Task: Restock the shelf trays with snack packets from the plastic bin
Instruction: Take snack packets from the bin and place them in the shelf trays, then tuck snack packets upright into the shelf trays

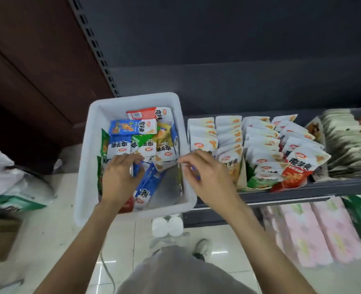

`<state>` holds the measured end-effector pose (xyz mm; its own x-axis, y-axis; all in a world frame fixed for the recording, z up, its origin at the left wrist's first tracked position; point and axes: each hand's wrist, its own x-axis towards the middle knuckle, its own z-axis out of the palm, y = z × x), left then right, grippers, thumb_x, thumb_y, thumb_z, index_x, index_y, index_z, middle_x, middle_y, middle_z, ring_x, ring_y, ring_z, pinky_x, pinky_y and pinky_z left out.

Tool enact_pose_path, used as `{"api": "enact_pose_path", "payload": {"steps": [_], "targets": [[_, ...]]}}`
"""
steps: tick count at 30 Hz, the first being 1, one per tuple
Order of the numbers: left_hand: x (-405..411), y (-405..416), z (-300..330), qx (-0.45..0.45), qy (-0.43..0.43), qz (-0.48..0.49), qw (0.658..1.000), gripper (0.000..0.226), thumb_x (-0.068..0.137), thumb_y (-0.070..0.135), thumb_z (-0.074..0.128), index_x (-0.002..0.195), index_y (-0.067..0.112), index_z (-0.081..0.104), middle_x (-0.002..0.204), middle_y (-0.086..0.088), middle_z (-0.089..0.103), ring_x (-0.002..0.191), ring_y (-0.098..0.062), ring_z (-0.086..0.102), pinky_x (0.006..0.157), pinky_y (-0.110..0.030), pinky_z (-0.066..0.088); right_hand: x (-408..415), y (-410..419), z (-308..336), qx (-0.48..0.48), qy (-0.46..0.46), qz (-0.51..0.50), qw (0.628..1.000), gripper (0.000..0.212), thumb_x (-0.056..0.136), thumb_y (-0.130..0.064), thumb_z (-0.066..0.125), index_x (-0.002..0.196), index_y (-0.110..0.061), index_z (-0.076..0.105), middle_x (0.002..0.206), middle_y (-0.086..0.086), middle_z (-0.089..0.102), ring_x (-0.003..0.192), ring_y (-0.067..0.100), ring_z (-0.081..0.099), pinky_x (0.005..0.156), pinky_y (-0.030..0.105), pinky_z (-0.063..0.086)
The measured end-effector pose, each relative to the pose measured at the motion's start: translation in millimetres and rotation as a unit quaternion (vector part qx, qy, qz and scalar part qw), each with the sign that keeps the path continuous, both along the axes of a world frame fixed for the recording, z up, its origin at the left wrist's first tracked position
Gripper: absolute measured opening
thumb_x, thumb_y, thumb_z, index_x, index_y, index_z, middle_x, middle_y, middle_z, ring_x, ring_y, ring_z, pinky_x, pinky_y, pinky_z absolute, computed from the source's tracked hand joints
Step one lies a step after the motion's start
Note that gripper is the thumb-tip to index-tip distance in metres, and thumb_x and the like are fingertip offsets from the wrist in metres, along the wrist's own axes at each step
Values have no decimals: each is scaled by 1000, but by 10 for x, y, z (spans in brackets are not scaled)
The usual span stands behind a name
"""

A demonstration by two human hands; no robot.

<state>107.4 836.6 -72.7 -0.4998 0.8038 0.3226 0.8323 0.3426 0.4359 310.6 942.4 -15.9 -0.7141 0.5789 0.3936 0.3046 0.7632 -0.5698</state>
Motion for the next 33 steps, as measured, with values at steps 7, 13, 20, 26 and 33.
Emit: {"api": "enact_pose_path", "payload": {"steps": [7, 13, 20, 26, 33], "targets": [[-354, -8, -256, -188, 1, -5, 982, 51, 81, 24, 67, 129, 13, 52, 125, -10, 57, 118, -30, 49, 97, -43, 42, -1204, 39, -685, -19, -303, 10, 953, 51, 91, -13, 53, 140, -12, 37, 138, 10, 43, 124, 30, 45, 97, 41, 41], [-457, 218, -426, -245, 23, -16, 969, 57, 91, 38, 52, 140, 15, 37, 141, -2, 38, 130, -21, 31, 102, -35, 36, -1612, 191, -1006, 65, -383, 6, 922, 53, 84, -4, 59, 134, -12, 44, 141, 7, 42, 128, 27, 43, 95, 41, 46], [-576, 208, -462, -222, -7, -25, 975, 59, 86, 38, 60, 138, 19, 38, 140, -3, 41, 129, -22, 33, 103, -37, 39, -1530, 187, -715, 155, -380, 30, 911, 22, 86, -3, 56, 100, -16, 67, 96, 5, 69, 90, 24, 67, 71, 33, 49], [-502, 81, 79, 118, -391, 95, 908, 41, 89, 39, 60, 127, 26, 52, 127, 8, 55, 115, -7, 51, 87, -22, 46, -1150, 39, -338, -16, -35, -138, 990, 13, 97, -17, 50, 101, -8, 59, 86, 10, 69, 69, 26, 66, 55, 35, 53], [-412, -67, 418, 57, -398, -86, 912, 59, 78, 50, 69, 131, 36, 47, 130, 20, 51, 118, 5, 47, 91, -7, 39, -770, 56, 211, -393, 157, -108, 900, 14, 98, -13, 48, 87, -16, 56, 77, 8, 70, 65, 18, 69, 62, 26, 56]]}}
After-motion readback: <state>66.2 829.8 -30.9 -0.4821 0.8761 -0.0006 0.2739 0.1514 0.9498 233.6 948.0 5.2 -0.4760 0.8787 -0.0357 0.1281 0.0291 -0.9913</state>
